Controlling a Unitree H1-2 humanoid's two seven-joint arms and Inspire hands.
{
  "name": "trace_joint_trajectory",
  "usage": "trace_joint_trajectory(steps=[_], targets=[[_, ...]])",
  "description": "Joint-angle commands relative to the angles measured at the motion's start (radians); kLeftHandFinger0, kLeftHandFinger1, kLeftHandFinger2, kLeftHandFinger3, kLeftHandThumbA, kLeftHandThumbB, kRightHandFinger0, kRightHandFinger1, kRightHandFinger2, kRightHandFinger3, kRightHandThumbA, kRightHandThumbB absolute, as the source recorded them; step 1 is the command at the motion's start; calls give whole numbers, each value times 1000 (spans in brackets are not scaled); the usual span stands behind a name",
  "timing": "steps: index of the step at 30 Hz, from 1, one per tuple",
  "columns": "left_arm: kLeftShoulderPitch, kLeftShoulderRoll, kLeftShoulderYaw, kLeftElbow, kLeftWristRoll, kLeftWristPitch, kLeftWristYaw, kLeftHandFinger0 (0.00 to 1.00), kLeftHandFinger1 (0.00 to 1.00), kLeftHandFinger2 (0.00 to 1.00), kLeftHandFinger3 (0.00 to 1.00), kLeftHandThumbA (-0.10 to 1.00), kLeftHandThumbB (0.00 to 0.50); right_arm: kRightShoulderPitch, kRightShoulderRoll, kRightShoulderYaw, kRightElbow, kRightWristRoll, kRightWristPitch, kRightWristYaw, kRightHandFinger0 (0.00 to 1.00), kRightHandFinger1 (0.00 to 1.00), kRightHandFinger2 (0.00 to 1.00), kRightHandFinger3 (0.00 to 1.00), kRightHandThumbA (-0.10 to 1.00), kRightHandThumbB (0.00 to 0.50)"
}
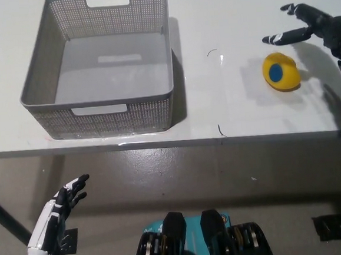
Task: Use the right hand to pick up a yellow duck toy and place it into a container on the left hand side
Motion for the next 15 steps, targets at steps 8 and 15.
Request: trace_joint_trajectory(steps=[8,15], targets=[[0,9,10,-36,2,-32,-1,1000,1000,1000,1000,1000,254,-28,15,68,15,-45,-33,42,1000,1000,1000,1000,804,500],[6,8,16,-41,-2,-35,1,1000,1000,1000,1000,1000,273,-1,38,110,35,-66,-29,59,1000,1000,1000,1000,792,500]])
